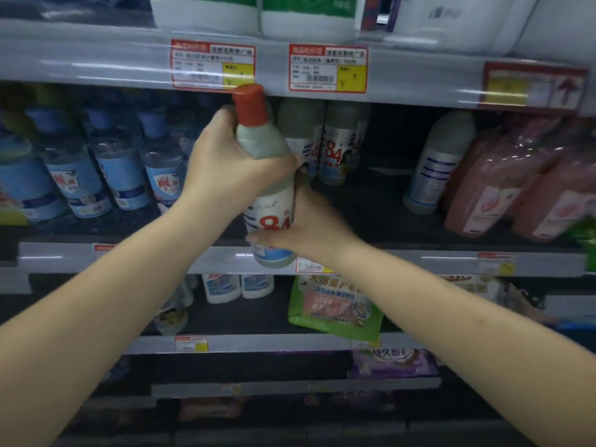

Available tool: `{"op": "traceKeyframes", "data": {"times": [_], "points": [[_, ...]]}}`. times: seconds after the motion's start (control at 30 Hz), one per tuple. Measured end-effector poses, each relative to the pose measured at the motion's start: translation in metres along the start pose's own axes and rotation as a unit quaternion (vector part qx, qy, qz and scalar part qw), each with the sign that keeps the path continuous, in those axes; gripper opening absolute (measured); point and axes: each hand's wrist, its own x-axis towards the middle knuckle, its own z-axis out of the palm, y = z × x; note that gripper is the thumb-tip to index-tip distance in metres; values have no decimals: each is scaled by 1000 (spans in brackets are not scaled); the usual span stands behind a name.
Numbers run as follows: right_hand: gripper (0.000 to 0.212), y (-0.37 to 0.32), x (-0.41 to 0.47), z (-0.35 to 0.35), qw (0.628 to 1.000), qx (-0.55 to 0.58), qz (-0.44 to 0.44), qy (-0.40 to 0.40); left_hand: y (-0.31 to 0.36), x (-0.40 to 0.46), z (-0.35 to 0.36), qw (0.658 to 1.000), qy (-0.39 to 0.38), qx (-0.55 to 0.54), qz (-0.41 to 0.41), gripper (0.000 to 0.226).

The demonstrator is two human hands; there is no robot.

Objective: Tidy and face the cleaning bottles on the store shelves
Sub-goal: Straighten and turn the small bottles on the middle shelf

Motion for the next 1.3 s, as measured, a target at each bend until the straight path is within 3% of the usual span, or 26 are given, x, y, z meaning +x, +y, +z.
{"op": "traceKeyframes", "data": {"times": [0.07,0.17,0.27,0.43,0.6,0.7,0.83,0.93,1.03,1.1,1.2,1.3], "points": [[72,8,4,-3,998,53,-3,19,1,4,11,1000,-14,5,-6,56],[59,20,12,-18,997,75,-2,-17,2,6,21,998,-51,34,25,66],[58,28,18,-38,997,52,11,-64,4,11,27,992,-104,32,62,55],[64,41,27,-65,991,64,39,-110,6,24,31,967,-231,64,91,62],[63,57,41,-82,987,36,67,-139,-5,31,52,972,-213,65,79,49],[57,64,46,-85,989,84,65,-105,-6,44,66,978,-194,31,63,49],[44,66,47,-75,987,146,46,-37,-6,62,86,992,-121,30,35,22],[58,76,51,-48,987,135,44,75,-5,71,103,995,-81,46,36,33],[84,77,56,-32,974,47,126,180,2,75,120,997,-51,60,27,38],[80,79,62,-32,968,44,136,204,8,82,127,996,-69,62,-11,37],[72,81,69,-40,966,38,142,213,11,96,127,980,-175,14,-97,37],[66,89,79,-48,966,50,150,202,-2,97,115,984,-164,58,-32,27]]}}
